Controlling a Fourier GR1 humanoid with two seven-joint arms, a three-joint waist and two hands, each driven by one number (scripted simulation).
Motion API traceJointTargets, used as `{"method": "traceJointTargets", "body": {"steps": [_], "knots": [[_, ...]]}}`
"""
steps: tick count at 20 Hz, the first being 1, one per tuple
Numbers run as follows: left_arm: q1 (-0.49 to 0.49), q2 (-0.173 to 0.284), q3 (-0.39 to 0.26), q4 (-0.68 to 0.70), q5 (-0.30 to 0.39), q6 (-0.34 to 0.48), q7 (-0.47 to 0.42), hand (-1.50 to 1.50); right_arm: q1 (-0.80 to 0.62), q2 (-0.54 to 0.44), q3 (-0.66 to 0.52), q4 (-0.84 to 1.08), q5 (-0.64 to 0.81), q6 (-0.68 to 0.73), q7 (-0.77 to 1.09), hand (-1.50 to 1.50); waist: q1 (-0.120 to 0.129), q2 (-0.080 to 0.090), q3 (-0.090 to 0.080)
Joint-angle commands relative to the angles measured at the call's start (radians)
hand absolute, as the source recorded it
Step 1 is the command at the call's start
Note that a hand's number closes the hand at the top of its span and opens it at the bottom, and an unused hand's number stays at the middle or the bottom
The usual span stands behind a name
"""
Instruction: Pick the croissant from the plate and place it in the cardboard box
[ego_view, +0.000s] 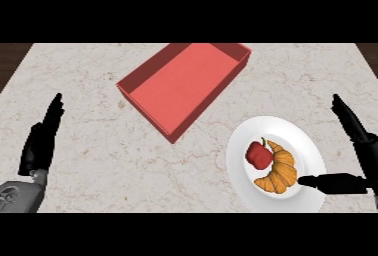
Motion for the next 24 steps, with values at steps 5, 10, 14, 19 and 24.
{"method": "traceJointTargets", "body": {"steps": [5, 10, 14, 19, 24], "knots": [[0.047, 0.072, 0.037, 0.009, -0.040, 0.004, 0.018, 0.00, 0.263, 0.156, -0.024, 0.174, -0.119, 0.089, -0.479, -1.50, -0.015, -0.002, 0.011], [0.067, 0.052, 0.038, -0.030, -0.070, 0.008, 0.043, 0.00, 0.195, 0.047, -0.097, 0.293, -0.004, 0.123, -0.568, -1.50, -0.003, -0.002, 0.009], [0.059, 0.060, 0.030, -0.026, -0.076, -0.007, 0.053, 0.00, 0.220, -0.111, -0.050, 0.217, 0.162, 0.078, -0.404, -1.50, -0.004, -0.004, 0.007], [0.003, 0.055, 0.045, 0.011, -0.081, -0.023, 0.061, 0.00, 0.069, -0.209, 0.012, 0.181, 0.234, 0.214, -0.180, -1.50, 0.009, 0.003, 0.007], [0.031, 0.072, 0.069, 0.012, -0.076, -0.053, 0.018, 0.00, 0.049, -0.221, 0.134, 0.063, 0.336, 0.299, 0.059, -1.50, 0.011, 0.002, 0.006]]}}
